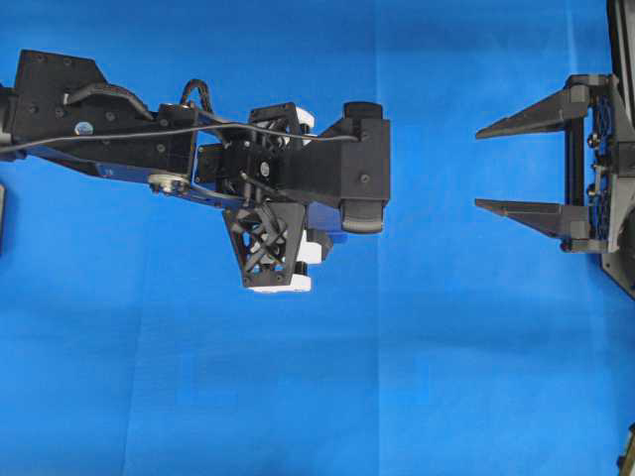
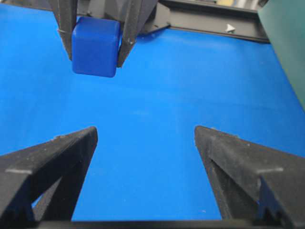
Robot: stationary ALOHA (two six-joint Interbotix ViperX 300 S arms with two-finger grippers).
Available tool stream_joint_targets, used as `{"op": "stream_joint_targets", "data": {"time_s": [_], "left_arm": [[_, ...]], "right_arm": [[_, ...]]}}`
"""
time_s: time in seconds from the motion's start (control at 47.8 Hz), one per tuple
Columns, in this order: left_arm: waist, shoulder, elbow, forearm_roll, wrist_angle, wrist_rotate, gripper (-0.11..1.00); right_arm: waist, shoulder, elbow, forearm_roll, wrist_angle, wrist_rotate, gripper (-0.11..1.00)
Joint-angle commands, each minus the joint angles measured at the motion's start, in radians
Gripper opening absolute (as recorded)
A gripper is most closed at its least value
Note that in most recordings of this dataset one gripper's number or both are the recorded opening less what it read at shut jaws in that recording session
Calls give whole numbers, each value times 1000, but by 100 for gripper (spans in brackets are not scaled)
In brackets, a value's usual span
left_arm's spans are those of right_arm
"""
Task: Handover the blue block to the right arm after grasping it with the left arm, then place it in the designated position.
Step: 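Lift the blue cube with the left gripper and rotate it upright, then hold the cube with the left gripper while the right gripper reorients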
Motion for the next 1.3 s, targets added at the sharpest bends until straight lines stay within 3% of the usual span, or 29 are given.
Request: {"op": "stream_joint_targets", "data": {"time_s": [0.0, 0.209, 0.648, 1.024, 1.275], "left_arm": [[3, -40, -18, 3, -11, 0, 46], [3, -67, 26, 3, -67, -3, 46], [14, -221, 258, 3, -419, -11, 46], [14, -348, 486, 3, -900, 0, 46], [21, -380, 577, 0, -1063, 0, 46]], "right_arm": [[-2, 5, -29, 3, -5, 2, 95], [-2, 2, -31, 3, -3, 2, 95], [-2, 0, -54, 0, -5, 0, 95], [-2, 2, -63, -5, -8, -2, 95], [-2, 3, -63, -6, -21, -5, 95]]}}
